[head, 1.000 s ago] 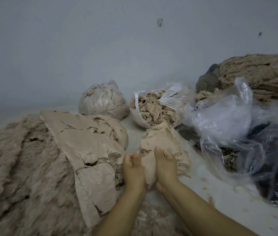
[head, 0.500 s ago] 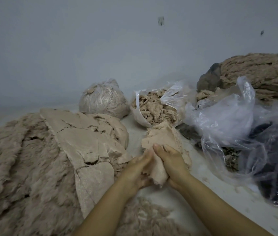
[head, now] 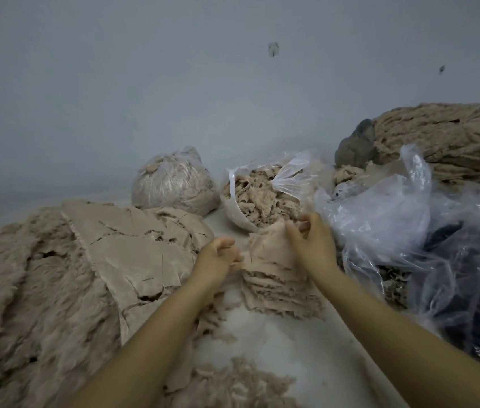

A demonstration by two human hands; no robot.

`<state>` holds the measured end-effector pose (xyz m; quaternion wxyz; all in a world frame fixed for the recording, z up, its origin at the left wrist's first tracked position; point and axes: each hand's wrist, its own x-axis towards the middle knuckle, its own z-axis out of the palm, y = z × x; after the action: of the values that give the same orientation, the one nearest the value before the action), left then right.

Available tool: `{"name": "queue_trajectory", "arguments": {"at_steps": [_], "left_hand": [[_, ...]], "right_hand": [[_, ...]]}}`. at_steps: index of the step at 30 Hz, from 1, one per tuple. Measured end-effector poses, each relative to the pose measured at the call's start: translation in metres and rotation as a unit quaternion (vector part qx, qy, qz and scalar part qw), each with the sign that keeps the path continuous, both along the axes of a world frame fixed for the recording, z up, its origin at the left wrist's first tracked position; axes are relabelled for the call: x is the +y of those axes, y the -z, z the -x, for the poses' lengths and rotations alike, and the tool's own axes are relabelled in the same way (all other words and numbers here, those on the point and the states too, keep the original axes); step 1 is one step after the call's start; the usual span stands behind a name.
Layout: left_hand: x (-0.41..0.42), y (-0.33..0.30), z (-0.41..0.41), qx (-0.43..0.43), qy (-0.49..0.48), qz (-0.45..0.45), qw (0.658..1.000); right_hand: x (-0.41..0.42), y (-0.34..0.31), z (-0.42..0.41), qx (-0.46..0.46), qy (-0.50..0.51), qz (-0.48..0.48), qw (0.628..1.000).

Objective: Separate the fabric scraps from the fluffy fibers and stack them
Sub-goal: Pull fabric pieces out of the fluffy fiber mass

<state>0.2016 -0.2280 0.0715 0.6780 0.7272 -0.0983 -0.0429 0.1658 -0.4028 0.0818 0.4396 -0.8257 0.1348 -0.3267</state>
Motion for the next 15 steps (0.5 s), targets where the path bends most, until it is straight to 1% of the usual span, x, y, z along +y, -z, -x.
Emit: {"name": "queue_trajectory", "arguments": {"at_steps": [1,2,3,4,5,6,8,11,13,15], "left_hand": [[0.012,0.000,0.002,-0.027,0.030,-0.050,0.998],[0.026,0.001,0.005,-0.064,0.060,-0.118,0.989],[0.040,0.000,0.006,-0.116,0.089,-0.207,0.967],[0.053,-0.001,0.007,-0.173,0.112,-0.298,0.932],[0.065,-0.003,0.007,-0.219,0.128,-0.364,0.896],[0.074,-0.006,0.008,-0.251,0.134,-0.402,0.870],[0.090,-0.010,0.008,-0.285,0.125,-0.435,0.845],[0.105,-0.009,0.009,-0.300,0.124,-0.453,0.830],[0.111,-0.004,0.009,-0.286,0.122,-0.434,0.845],[0.115,0.000,0.010,-0.260,0.115,-0.389,0.876]], "right_hand": [[0.007,0.011,0.008,-0.018,-0.021,0.022,0.999],[0.017,0.026,0.017,-0.030,-0.058,0.034,0.997],[0.030,0.042,0.027,-0.027,-0.108,0.033,0.993],[0.044,0.056,0.037,-0.006,-0.162,0.015,0.987],[0.059,0.068,0.045,0.026,-0.210,-0.015,0.977],[0.073,0.076,0.050,0.060,-0.252,-0.053,0.964],[0.099,0.085,0.052,0.126,-0.304,-0.105,0.938],[0.130,0.079,0.048,0.182,-0.335,-0.173,0.908],[0.143,0.073,0.045,0.190,-0.331,-0.239,0.893],[0.151,0.069,0.044,0.186,-0.321,-0.306,0.877]]}}
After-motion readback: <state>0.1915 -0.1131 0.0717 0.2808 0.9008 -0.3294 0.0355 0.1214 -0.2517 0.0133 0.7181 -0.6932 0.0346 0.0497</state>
